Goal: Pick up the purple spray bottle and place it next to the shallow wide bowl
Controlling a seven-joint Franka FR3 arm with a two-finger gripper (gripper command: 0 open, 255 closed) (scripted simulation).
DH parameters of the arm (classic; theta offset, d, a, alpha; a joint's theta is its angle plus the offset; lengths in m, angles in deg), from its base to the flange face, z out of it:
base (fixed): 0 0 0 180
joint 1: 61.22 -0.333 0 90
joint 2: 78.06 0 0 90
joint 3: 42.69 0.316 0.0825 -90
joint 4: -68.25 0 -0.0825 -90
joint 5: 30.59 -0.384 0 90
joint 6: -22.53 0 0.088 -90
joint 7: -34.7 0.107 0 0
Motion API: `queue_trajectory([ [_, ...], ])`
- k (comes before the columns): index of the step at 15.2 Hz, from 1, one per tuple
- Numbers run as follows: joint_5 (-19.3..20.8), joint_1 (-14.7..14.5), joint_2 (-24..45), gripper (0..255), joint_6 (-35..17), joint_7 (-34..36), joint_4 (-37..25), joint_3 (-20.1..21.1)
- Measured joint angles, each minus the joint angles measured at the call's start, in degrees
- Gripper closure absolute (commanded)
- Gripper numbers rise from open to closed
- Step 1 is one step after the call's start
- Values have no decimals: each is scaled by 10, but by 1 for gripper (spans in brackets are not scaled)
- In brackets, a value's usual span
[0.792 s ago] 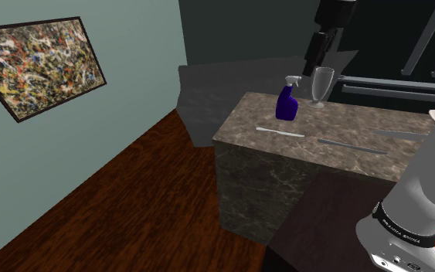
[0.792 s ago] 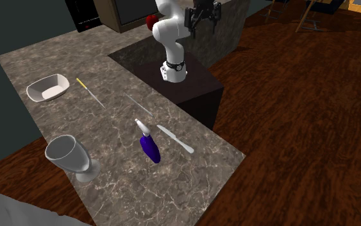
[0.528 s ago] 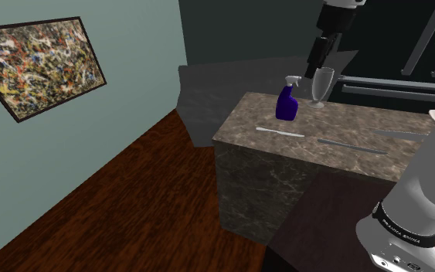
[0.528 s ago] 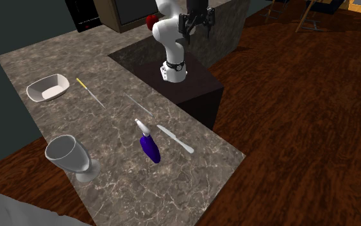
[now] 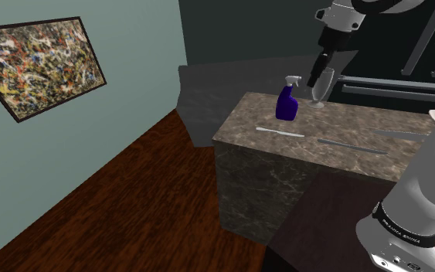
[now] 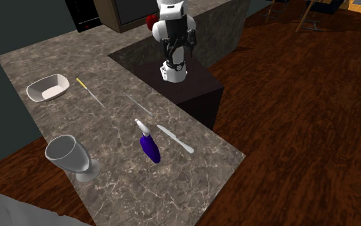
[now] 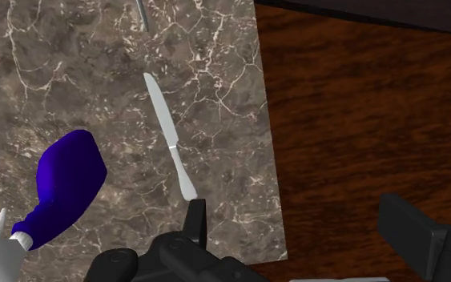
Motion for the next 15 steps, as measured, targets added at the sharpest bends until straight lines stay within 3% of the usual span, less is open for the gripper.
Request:
queue_trajectory([
  [8, -8, -22, 108, 0, -121, -149, -12, -134],
  [11, -37, -48, 166, 0, -164, -216, -31, -192],
  [15, -112, -100, 258, 0, -208, -333, -69, -284],
])
